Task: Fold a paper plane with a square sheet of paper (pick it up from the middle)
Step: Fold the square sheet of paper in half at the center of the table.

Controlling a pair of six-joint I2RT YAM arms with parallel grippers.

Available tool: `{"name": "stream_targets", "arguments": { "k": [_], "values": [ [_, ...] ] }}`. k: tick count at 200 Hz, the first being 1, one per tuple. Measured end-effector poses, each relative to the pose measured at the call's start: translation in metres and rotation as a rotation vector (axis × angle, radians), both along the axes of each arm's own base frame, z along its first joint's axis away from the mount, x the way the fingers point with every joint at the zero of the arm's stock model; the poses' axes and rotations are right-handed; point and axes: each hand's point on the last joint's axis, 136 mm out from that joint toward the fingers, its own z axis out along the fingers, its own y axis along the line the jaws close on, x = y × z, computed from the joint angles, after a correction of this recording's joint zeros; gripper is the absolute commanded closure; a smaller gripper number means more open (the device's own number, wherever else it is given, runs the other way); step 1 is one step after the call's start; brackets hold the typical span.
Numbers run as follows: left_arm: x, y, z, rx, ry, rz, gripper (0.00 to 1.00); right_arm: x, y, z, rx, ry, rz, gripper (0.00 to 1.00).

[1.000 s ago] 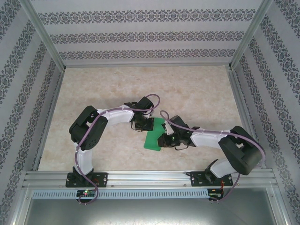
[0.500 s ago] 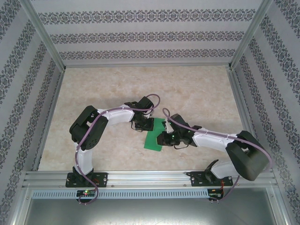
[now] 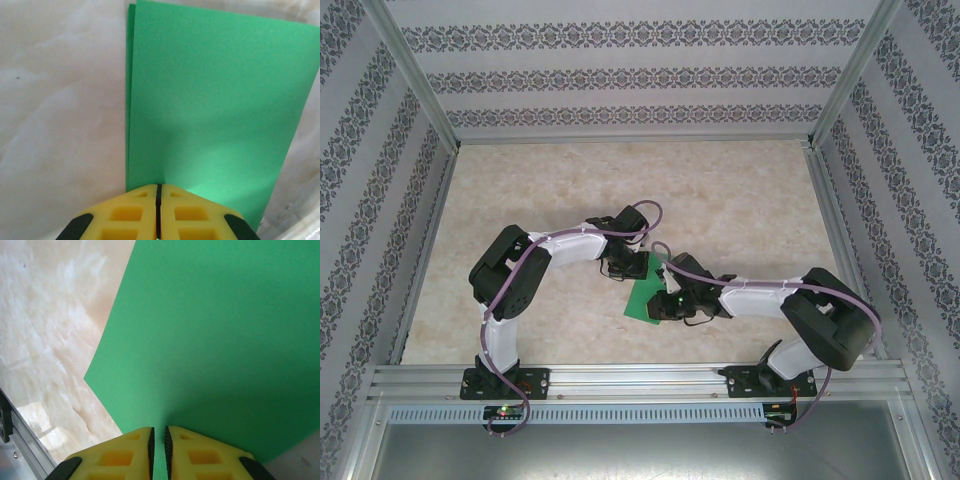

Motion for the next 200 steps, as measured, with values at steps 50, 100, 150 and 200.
{"name": "stream_targets", "arguments": {
  "k": [50, 100, 150, 200],
  "values": [
    [-0.002, -0.001, 0.0, -0.007, 0.009, -0.009, 0.9, -0.014, -0.012, 0.0, -0.011, -0.04, -0.005, 0.84],
    [-0.002, -0.001, 0.0, -0.01, 0.009, -0.014, 0.9, -0.037, -0.035, 0.002, -0.062, 0.018, -0.021, 0.84],
    [-0.002, -0.002, 0.0, -0.01, 0.013, -0.014, 0.9, -0.018, -0.021, 0.041, 0.022, -0.01, -0.067, 0.83],
    [-0.002, -0.002, 0.0, -0.011, 0.012, -0.014, 0.9, 0.004, -0.007, 0.03, 0.014, 0.016, -0.082, 0.83]
  ]
}}
